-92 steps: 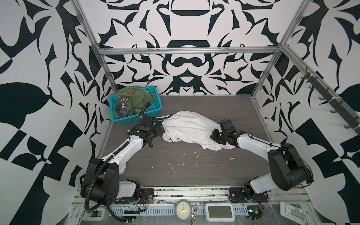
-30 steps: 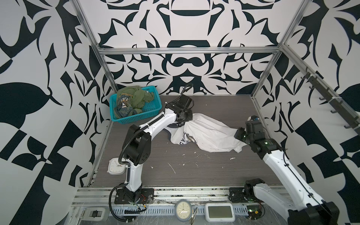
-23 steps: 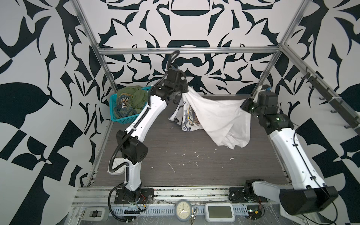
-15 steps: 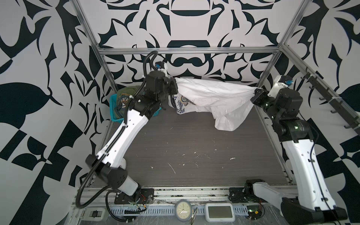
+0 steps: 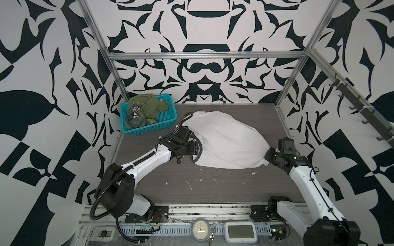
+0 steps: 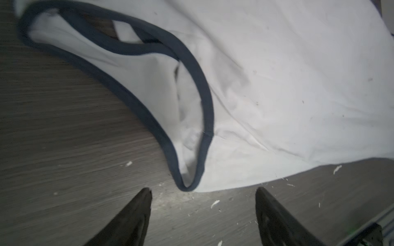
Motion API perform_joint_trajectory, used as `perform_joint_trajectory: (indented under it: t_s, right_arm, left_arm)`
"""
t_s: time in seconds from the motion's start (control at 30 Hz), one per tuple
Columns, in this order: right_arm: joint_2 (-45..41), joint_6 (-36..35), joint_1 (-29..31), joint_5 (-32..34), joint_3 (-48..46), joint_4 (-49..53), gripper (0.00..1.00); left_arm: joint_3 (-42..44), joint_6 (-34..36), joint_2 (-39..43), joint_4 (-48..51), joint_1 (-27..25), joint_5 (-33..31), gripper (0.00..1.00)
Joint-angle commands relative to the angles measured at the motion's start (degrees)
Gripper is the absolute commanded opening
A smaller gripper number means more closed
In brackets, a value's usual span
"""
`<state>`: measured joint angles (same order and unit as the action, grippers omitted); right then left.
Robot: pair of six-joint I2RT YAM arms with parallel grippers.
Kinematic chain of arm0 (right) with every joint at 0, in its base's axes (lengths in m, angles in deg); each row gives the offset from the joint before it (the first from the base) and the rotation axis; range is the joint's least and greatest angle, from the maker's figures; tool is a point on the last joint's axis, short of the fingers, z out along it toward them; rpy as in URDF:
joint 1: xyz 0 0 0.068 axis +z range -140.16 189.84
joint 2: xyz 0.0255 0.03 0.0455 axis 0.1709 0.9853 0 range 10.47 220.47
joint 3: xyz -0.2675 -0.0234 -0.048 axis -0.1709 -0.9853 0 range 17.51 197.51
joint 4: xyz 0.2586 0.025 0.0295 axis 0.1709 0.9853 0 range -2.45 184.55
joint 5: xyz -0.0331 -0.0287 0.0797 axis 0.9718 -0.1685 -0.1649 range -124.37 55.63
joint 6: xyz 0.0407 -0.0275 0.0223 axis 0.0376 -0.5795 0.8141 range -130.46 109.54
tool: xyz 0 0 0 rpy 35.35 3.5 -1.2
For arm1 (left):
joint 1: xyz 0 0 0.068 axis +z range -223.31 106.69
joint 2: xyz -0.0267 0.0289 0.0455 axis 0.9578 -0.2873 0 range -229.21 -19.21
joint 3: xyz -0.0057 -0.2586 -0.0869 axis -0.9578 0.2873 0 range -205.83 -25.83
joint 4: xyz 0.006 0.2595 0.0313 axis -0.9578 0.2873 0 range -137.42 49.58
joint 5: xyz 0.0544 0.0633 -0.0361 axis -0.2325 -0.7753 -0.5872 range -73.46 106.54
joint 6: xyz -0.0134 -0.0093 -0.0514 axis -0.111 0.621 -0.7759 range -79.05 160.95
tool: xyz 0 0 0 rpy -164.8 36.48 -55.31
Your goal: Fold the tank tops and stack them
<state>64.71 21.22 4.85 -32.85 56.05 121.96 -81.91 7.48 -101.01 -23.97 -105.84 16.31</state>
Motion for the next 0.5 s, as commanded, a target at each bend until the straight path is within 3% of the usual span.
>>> perform_joint_trajectory:
  t_s: [0.0,0.13,0.47]
  right_arm:
    - [0.2,2.4,-0.2,-2.6,1.1,-4.9,0.0]
    - [1.1,2.8,-0.2,-3.7,1.4,-6.1,0.0]
    - [-2.6,0.2,-0.1,1.9,1.3,-2.9,0.0]
  left_arm:
    - [-3.3,-6.2,0.3,2.3,8.2,-0.8,0.79]
    - [-10.0,-6.2,-8.5,7.0,10.9,-5.8,0.79]
    - [-23.1,-4.5,-25.9,13.0,12.4,-18.1,0.62]
